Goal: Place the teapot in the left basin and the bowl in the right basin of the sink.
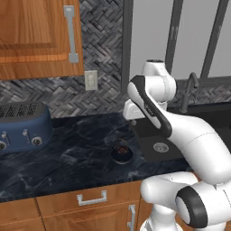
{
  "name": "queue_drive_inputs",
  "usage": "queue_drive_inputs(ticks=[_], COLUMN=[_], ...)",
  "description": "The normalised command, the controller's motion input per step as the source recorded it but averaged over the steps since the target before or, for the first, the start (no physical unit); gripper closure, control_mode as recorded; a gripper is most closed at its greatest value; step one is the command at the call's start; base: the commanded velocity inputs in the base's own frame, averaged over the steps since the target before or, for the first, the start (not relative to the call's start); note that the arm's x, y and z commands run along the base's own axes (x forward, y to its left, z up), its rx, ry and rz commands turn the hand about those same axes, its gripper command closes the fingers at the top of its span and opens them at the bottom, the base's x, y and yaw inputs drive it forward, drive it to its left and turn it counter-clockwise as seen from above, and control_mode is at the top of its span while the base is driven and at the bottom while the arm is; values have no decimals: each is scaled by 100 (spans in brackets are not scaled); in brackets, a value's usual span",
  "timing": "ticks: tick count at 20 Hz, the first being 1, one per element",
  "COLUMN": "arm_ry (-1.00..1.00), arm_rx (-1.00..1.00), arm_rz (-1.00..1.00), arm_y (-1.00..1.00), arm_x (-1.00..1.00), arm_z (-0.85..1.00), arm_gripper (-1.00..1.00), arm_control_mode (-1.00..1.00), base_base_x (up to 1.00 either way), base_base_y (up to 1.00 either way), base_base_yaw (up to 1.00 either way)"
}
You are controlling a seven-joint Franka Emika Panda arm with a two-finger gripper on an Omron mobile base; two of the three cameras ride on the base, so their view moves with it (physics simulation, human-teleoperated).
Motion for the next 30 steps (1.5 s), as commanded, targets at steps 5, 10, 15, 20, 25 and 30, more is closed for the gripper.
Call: queue_drive_inputs(ticks=[5,10,15,20,25,30], arm_ry=[-5,-5,-1,-1,0,0], arm_rx=[-2,-3,0,0,-1,-2], arm_rz=[8,3,1,3,4,2], arm_y=[11,16,15,13,8,6], arm_x=[-1,5,15,19,20,17], arm_z=[-22,-20,-15,-13,-13,-16], arm_gripper=[-100,-100,-100,-100,-100,-100], arm_control_mode=[-100,-100,-100,-100,-100,-100], base_base_x=[0,0,0,0,0,0], base_base_y=[0,0,0,0,0,0], base_base_yaw=[0,0,0,0,0,0])
